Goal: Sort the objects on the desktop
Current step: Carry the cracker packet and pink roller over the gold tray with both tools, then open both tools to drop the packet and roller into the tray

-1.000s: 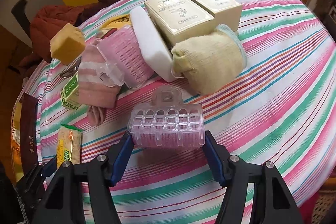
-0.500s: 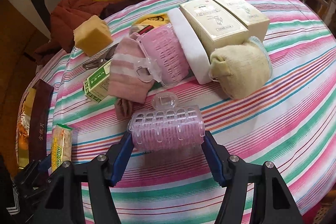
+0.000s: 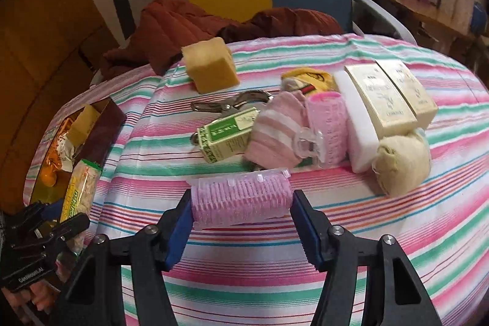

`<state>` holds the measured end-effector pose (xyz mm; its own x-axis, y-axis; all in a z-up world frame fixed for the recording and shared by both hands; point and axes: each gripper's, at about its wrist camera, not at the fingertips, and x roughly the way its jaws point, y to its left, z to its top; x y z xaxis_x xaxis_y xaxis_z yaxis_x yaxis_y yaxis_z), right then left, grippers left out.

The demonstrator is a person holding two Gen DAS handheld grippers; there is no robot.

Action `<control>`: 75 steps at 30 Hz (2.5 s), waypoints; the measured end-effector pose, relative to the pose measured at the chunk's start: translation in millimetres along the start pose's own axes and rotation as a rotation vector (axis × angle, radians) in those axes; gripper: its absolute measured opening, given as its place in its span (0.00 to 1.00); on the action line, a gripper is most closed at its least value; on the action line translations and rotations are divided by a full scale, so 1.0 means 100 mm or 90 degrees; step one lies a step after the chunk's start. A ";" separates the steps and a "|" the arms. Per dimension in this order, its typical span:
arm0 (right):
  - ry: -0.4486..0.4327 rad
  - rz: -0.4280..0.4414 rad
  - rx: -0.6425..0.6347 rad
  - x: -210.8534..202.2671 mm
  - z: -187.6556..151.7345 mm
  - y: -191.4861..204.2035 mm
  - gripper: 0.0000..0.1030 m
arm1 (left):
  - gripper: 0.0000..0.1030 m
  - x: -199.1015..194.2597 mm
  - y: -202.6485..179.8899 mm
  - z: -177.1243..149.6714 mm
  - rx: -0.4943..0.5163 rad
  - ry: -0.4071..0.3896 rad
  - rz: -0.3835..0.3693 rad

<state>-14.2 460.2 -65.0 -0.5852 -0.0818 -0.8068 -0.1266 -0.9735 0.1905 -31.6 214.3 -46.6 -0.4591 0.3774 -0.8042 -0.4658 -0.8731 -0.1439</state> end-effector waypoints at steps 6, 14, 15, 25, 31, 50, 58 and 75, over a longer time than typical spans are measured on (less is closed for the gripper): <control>0.019 0.027 -0.024 0.09 -0.05 0.31 0.61 | 0.47 -0.14 0.25 -0.01 -0.014 -0.011 0.014; 0.005 0.093 -0.063 -0.02 -0.04 0.92 0.61 | 0.47 -0.32 0.58 -0.04 -0.045 -0.026 0.029; 0.003 0.103 -0.069 -0.02 -0.03 1.02 0.61 | 0.47 -0.35 0.63 -0.05 -0.048 -0.028 0.031; -0.006 0.181 -0.096 0.05 0.09 1.73 0.61 | 0.47 -0.54 1.25 -0.18 -0.118 -0.038 0.043; 0.022 0.211 -0.132 0.17 0.12 2.19 0.61 | 0.47 -0.54 1.76 -0.31 -0.164 -0.021 0.062; 0.120 0.221 -0.243 1.04 0.18 3.39 0.69 | 0.49 -0.61 2.47 -0.51 -0.268 -0.005 0.081; 0.121 0.209 -0.171 0.94 0.10 3.04 0.49 | 0.49 -0.78 2.49 -0.56 -0.298 -0.053 0.083; 0.131 0.284 -0.212 0.93 -0.02 3.49 0.43 | 0.49 -0.90 2.52 -0.63 -0.345 -0.067 0.102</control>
<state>-111.0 112.5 -74.4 -0.3520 -0.5058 -0.7876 0.3732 -0.8475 0.3775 -60.0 -59.4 -47.1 -0.5776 0.2319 -0.7827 0.0574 -0.9449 -0.3223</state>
